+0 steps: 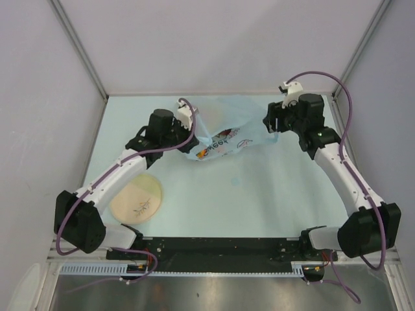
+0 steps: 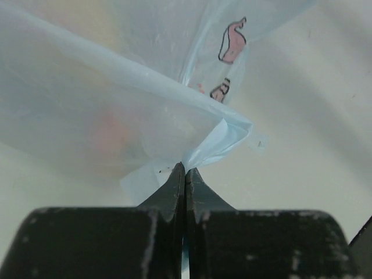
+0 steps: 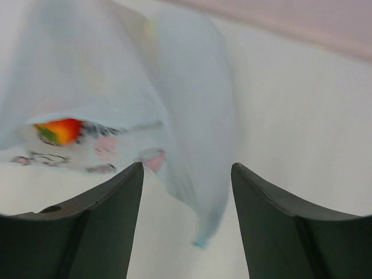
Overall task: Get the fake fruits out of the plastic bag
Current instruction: Adjust the plastic bag at the center of the board.
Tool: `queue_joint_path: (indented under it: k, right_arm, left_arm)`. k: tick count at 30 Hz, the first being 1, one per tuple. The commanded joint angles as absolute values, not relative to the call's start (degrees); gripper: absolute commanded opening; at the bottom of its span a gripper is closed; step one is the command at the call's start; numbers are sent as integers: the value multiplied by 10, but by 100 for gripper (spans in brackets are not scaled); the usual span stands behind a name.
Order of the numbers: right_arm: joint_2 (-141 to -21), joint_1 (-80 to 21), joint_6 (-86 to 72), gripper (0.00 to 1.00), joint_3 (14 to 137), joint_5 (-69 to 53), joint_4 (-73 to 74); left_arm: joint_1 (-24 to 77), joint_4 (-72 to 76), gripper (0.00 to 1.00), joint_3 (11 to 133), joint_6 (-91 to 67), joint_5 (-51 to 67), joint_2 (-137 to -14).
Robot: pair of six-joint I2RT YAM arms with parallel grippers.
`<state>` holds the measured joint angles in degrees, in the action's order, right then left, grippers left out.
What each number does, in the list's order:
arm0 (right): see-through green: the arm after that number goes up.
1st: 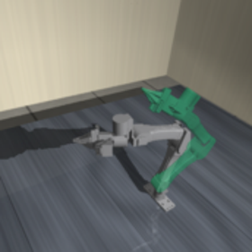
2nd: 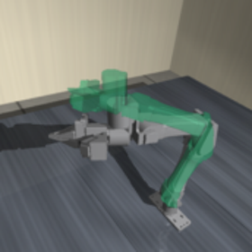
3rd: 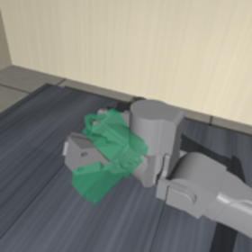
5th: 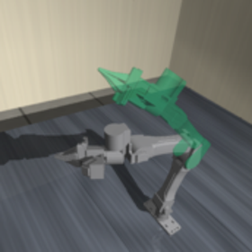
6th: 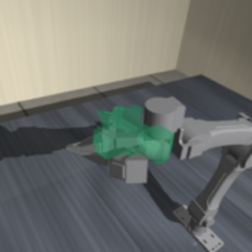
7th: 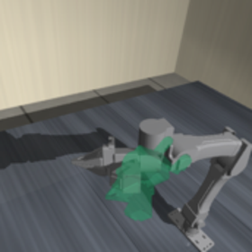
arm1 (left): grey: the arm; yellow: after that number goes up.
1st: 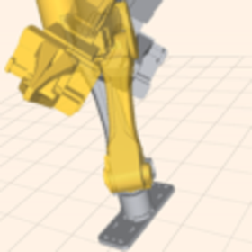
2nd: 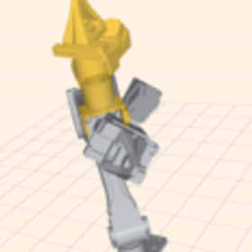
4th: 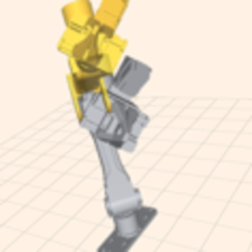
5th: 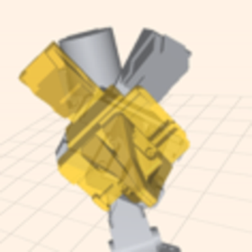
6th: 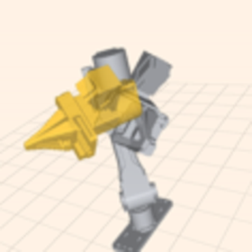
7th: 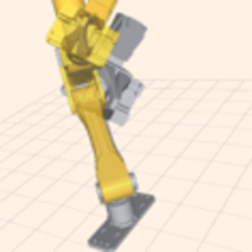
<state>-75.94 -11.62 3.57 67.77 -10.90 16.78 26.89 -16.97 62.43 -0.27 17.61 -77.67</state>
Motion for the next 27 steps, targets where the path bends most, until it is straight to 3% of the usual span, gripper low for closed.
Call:
queue_joint_path:
  k: [1, 3, 7, 9, 19, 22, 23, 26, 27]
  right_arm:
    - [-714, -195, 70, 66, 743, -135, 119]
    - [-723, -224, 76, 64, 743, -139, 111]
    - [-771, -255, 60, 48, 743, -176, 117]
    - [-799, -259, 50, 45, 743, -189, 114]
    - [-918, -337, 62, 40, 743, -202, 51]
    - [-939, -337, 33, 40, 744, -197, 37]
    - [-940, -337, 32, 40, 744, -196, 37]
    - [-936, -339, 36, 40, 744, -197, 47]
    - [-937, -339, 36, 42, 744, -196, 49]
  left_arm:
    - [266, -153, 0, 688, -44, 149, -746]
    - [266, -152, 0, 695, -51, 142, -743]
    - [265, -162, 0, 706, -52, 121, -730]
    - [259, -163, 0, 707, -45, 115, -723]
    - [213, -182, 0, 684, -47, 97, -702]
    - [164, -257, 42, 702, -40, 78, -693]
    - [116, -284, 65, 710, -25, 77, -691]
    - [7, -373, 80, 717, 21, 67, -693]
    - [-23, -391, 80, 707, 31, 66, -694]
